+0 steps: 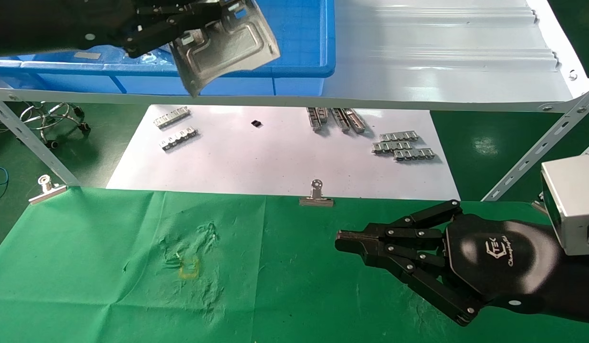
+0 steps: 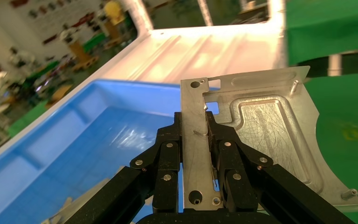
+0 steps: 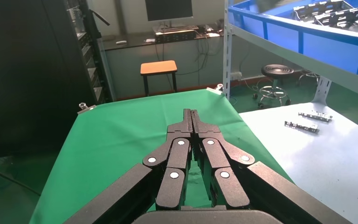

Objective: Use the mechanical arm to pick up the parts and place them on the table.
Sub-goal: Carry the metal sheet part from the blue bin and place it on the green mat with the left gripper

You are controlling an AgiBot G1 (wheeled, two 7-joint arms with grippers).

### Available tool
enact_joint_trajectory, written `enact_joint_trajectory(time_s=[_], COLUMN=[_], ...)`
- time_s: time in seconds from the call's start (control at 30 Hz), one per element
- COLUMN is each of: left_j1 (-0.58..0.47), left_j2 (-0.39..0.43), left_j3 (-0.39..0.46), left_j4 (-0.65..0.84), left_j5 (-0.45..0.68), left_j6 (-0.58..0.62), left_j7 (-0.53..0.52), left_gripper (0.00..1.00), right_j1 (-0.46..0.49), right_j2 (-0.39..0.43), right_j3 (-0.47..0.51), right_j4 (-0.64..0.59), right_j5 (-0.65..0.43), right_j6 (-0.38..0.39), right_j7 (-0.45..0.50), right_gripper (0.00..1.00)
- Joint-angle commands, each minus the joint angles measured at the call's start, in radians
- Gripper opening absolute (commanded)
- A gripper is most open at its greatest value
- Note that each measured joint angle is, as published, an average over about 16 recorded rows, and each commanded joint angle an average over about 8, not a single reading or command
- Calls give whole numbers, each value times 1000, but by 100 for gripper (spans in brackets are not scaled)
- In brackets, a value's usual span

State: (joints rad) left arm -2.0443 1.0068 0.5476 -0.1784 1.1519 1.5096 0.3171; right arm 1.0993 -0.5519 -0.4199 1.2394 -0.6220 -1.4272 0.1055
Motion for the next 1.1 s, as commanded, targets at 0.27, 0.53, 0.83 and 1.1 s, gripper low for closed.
enact_joint_trajectory(time_s=[0.27, 0.53, 0.83, 1.1], left_j1=[95, 215, 270, 320], left_j2=[-150, -324, -368, -286], left_j3=[56, 218, 410, 521], left_j4=[-215, -511, -557, -445], left_j5=[-72, -204, -185, -159], left_j6=[99, 95, 80, 73], left_j7=[128, 191, 283, 350], left_gripper=[0, 0, 0, 0], right_j1=[0, 0, 0, 0], right_j2=[0, 0, 0, 0], right_j3=[0, 0, 0, 0], right_j4=[0, 0, 0, 0], right_j5=[0, 0, 0, 0], right_j6=[0, 0, 0, 0], right_j7=[0, 0, 0, 0], right_gripper=[0, 0, 0, 0])
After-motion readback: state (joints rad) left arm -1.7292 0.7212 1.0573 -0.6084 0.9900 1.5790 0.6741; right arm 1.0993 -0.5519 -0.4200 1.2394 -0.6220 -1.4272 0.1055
